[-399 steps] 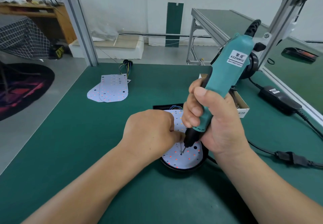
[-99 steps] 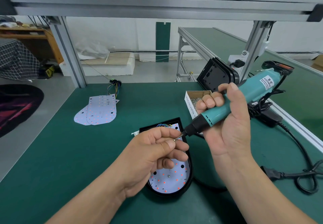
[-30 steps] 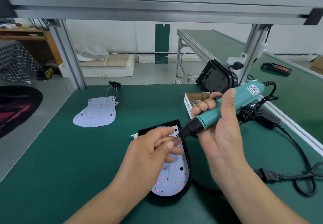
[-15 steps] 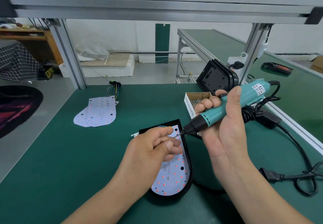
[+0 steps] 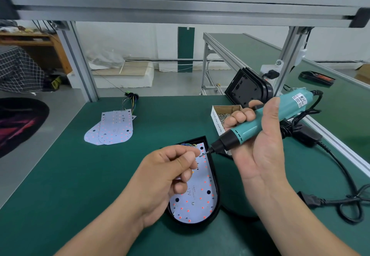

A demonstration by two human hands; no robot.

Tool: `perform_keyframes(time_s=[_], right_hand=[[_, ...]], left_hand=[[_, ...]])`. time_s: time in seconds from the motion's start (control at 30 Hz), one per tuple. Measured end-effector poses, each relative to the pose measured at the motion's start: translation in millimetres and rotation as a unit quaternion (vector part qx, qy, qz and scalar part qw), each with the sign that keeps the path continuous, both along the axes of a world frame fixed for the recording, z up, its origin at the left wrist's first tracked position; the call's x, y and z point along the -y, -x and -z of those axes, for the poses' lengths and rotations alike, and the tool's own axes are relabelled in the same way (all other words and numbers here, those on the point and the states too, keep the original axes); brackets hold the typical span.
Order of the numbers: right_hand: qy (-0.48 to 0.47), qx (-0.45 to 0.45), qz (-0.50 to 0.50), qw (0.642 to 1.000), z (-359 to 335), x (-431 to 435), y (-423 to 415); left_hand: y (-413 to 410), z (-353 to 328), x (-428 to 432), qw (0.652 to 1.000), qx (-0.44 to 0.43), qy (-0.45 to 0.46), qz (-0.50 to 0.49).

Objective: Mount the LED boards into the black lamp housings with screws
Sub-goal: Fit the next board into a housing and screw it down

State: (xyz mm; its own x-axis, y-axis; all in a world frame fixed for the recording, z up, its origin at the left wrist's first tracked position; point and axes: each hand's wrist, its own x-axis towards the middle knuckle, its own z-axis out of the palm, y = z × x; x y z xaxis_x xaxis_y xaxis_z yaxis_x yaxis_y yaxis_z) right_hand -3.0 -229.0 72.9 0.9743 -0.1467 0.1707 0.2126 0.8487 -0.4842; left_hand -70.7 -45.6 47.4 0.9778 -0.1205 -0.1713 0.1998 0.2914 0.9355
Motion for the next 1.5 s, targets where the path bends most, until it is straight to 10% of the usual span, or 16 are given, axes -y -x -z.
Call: perform_keyframes(time_s=[1.5], right_hand=[[0.041,0.013,-0.008,0.999,1.1,-2.1,3.5]], left_hand=[[1.1,3.4,-1.4,0.995,0.043,-0.086,0.027]])
